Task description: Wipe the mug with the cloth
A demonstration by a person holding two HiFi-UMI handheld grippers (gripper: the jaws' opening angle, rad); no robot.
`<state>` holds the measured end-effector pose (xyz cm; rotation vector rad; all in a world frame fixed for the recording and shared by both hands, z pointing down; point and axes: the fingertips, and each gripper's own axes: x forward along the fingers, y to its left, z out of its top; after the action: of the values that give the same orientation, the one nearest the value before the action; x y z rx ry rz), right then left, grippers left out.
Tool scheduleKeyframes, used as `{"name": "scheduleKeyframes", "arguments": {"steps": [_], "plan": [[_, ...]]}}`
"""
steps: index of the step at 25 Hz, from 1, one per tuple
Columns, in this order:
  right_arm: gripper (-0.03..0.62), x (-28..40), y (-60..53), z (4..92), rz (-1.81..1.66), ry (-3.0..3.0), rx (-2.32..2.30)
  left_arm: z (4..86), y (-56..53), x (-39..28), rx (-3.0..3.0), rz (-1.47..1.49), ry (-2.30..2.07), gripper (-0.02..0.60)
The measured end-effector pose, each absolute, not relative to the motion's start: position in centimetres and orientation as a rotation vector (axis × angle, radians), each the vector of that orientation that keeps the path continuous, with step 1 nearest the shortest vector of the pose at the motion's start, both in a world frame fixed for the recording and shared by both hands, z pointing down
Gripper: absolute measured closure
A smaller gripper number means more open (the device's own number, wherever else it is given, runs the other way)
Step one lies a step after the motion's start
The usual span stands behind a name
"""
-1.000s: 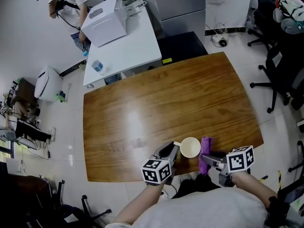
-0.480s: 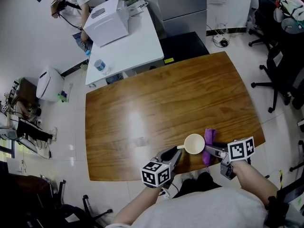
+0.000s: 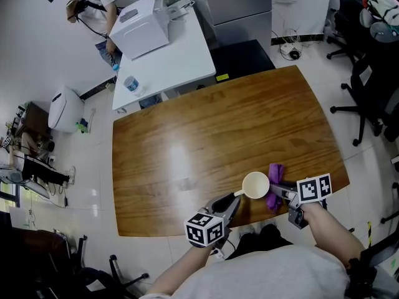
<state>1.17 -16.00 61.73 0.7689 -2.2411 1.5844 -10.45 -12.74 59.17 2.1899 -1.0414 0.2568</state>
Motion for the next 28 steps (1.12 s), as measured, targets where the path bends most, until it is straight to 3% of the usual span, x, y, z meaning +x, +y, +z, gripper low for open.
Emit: {"name": "scheduleKeyframes", "arguments": {"steps": [13,28], "plan": [[0.466,2.1,-12.9,54.0,1.648,-2.443,0.718,59.0,-10.9,-8.3,2.217,0.272,-0.933,0.520],[0.466,2.7,-14.0,61.1,1.642,-2.271,0.776,59.0,-10.6,-5.7,2.220,0.300,-0.903,0.520]]}}
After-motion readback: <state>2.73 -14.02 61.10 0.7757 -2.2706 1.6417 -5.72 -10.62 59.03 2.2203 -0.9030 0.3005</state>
